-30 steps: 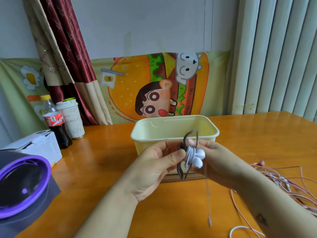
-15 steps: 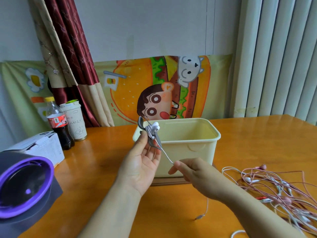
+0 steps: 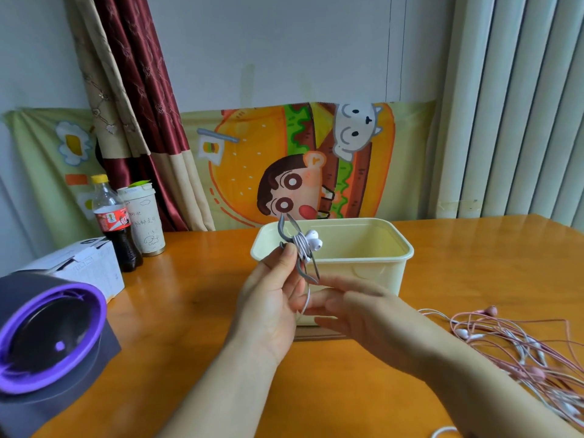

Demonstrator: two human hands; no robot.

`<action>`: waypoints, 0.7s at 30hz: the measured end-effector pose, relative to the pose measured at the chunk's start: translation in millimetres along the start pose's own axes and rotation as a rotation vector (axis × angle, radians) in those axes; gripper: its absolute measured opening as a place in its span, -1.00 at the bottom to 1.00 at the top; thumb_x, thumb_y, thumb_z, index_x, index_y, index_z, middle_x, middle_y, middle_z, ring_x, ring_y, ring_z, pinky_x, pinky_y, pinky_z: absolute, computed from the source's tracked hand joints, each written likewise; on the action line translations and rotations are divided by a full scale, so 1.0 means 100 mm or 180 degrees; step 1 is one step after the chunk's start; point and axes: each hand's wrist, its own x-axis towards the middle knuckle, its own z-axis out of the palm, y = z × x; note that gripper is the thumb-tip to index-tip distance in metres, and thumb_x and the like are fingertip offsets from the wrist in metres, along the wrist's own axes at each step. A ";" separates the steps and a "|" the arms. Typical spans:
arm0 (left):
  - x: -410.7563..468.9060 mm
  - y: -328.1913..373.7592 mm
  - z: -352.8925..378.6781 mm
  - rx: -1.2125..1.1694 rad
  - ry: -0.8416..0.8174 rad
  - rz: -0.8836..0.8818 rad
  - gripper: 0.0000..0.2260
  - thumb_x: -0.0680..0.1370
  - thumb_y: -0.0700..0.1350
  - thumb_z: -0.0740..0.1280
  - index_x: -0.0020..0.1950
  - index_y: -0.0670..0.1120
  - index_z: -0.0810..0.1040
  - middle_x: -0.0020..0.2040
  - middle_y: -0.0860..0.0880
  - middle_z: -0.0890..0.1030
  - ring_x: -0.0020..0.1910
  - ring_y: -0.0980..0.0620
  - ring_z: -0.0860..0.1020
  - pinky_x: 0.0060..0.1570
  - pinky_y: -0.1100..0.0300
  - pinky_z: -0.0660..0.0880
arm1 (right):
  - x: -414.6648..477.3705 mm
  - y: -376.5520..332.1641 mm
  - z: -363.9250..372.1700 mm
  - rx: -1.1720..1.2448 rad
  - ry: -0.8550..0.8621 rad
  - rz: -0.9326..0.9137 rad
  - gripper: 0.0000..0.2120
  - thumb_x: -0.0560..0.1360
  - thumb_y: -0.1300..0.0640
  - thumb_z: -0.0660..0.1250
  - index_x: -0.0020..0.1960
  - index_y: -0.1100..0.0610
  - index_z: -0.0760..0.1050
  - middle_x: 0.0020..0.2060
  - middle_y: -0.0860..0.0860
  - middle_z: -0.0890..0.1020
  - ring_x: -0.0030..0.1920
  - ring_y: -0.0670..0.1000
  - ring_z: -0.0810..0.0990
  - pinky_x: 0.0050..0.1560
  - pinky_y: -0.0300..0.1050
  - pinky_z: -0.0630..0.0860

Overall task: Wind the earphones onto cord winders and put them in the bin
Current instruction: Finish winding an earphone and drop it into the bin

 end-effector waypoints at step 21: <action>-0.06 0.00 0.07 -0.0304 -0.0003 -0.0148 -0.71 0.51 -0.16 0.33 0.21 -0.14 0.62 0.05 -0.04 0.71 -0.20 0.17 0.66 -0.15 0.23 0.55 | -0.19 -0.32 -0.04 -0.3334 0.1203 -0.0475 -0.81 0.59 0.08 0.22 0.05 -0.03 0.61 -0.39 -0.16 0.54 -0.35 -0.23 0.50 -0.32 -0.33 0.43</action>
